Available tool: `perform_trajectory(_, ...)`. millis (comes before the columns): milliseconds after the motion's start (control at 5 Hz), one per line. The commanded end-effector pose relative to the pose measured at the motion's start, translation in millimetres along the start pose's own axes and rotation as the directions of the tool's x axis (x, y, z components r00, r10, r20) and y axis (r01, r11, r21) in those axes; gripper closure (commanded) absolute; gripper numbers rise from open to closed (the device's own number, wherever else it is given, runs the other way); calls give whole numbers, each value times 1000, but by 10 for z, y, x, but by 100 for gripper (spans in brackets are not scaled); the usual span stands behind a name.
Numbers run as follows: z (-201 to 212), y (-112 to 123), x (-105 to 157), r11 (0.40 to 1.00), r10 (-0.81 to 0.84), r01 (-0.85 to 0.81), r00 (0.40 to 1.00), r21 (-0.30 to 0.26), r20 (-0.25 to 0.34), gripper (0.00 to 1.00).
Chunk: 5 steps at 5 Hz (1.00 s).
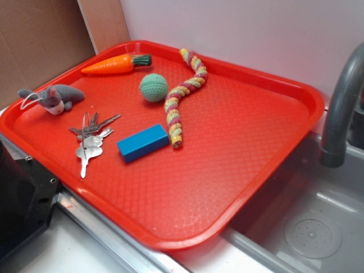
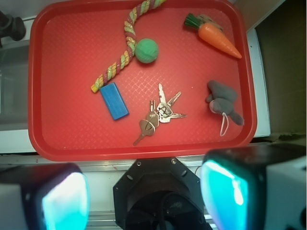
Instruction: Grab the carrot.
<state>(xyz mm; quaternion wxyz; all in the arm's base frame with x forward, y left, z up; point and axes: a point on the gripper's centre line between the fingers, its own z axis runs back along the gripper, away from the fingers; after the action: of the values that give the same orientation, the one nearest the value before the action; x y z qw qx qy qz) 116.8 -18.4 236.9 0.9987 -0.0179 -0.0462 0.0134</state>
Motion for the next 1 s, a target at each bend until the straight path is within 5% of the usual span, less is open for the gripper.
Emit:
perform_trajectory(0, 0, 0, 0, 1000, 0, 0, 1000, 0, 0, 0)
perform_trajectory(200, -362, 386, 144, 995, -97, 97, 995, 9, -3, 0)
perform_trajectory(400, -573, 666, 399, 986, -133, 134, 991, 100, -18, 0)
perform_trajectory(800, -1063, 1150, 1108, 952, -297, 293, 954, 88, 37, 0)
